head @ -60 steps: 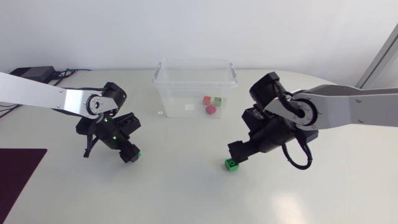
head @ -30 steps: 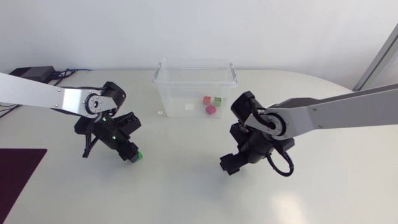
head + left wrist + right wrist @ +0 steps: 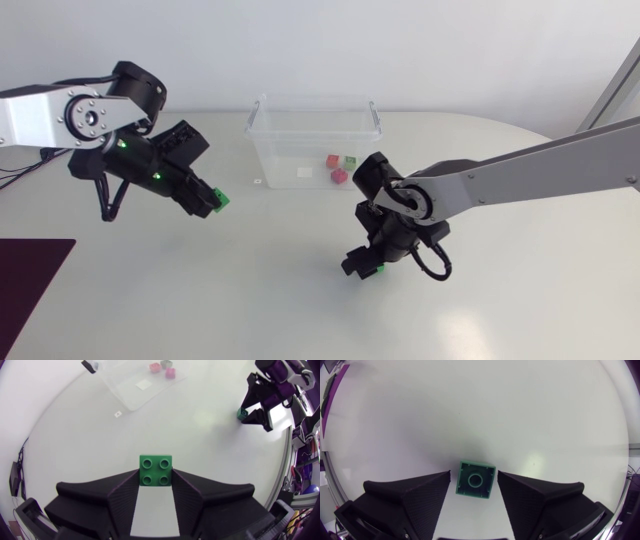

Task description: Place the duplo bricks in the container

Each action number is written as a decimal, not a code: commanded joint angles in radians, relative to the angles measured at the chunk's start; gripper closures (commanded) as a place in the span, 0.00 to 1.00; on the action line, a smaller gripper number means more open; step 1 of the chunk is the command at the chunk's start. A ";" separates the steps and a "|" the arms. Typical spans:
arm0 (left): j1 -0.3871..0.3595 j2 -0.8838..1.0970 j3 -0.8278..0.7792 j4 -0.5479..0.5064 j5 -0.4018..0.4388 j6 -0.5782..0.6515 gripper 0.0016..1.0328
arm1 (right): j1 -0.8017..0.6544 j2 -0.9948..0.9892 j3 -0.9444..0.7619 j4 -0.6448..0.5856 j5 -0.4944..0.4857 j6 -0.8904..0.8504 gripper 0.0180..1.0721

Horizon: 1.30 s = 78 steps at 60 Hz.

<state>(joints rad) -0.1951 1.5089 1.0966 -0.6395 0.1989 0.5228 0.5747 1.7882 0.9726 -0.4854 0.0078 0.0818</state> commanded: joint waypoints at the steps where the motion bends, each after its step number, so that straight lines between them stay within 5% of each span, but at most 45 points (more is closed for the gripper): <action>1: -0.003 -0.036 0.055 -0.011 0.023 -0.037 0.68 | 0.017 0.028 0.020 0.011 0.012 0.007 0.56; 12: -0.012 -0.069 0.114 0.074 0.066 -0.115 0.67 | 0.025 0.016 -0.009 0.028 0.044 -0.010 0.68; 28: -0.055 0.027 0.253 0.213 0.083 -0.233 0.66 | 0.016 -0.148 -0.008 -0.055 0.066 -0.037 0.72; 66: -0.107 0.453 0.652 0.224 0.046 -0.303 0.62 | -0.091 -0.354 0.261 -0.157 0.070 -0.083 0.73; 71: -0.110 0.485 0.675 0.224 0.033 -0.311 0.46 | -0.102 -0.360 0.278 -0.137 0.069 -0.085 0.73; 76: -0.115 0.508 0.687 0.221 0.017 -0.311 0.07 | -0.116 -0.366 0.293 -0.096 0.069 -0.088 0.73; 78: -0.116 0.513 0.687 0.218 0.013 -0.311 0.03 | -0.118 -0.363 0.311 -0.088 0.069 -0.086 0.73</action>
<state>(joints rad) -0.3042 1.9907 1.7515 -0.4202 0.2230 0.2310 0.4683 1.4361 1.2423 -0.5949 0.0757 0.0135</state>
